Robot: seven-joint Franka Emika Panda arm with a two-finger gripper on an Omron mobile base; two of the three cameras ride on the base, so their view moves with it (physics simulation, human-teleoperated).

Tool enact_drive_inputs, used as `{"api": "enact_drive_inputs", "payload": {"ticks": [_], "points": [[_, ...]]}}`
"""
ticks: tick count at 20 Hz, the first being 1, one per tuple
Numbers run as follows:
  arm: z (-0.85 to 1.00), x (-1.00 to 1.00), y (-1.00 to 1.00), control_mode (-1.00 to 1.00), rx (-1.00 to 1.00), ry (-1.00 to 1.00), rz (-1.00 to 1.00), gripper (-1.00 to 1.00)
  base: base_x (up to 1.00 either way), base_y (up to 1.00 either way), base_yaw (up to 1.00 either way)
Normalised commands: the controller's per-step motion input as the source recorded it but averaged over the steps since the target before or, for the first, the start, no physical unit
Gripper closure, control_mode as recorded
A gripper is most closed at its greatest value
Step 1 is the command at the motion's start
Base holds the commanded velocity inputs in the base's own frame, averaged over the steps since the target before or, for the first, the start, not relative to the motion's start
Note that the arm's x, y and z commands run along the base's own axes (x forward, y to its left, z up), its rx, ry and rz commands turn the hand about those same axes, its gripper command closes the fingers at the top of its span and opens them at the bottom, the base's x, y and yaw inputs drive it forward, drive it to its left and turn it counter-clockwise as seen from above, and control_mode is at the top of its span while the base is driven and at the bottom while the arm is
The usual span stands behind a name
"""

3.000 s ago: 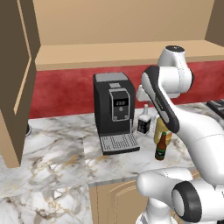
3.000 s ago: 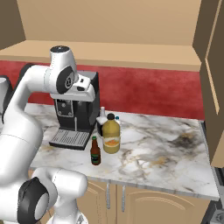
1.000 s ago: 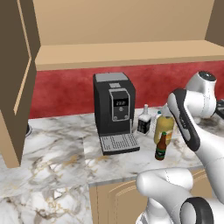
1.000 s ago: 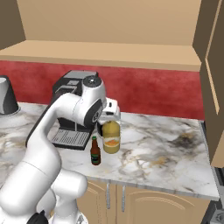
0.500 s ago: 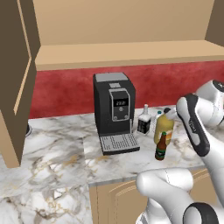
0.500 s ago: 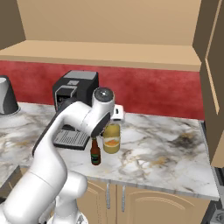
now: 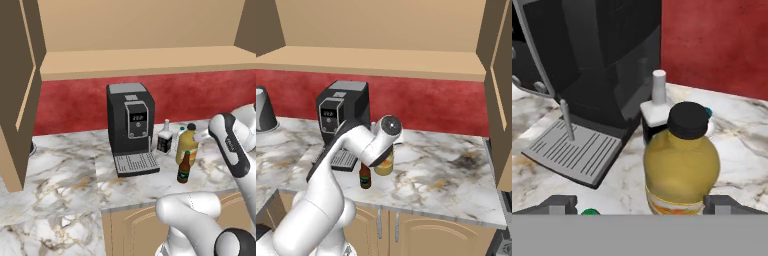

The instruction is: Sort all alcoholic drinks to one cabinet, and non-alcoholic drinks to the other.

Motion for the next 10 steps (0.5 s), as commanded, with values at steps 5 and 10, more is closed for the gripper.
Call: {"api": "enact_drive_inputs", "payload": {"ticks": [5,10], "points": [[0.0,0.13,-0.09,-1.0,0.1,-0.2,0.16,-1.0,0.0,0.0,0.0],[0.0,0.11,-0.08,-1.0,0.07,-0.19,0.14,-1.0,0.0,0.0,0.0]]}}
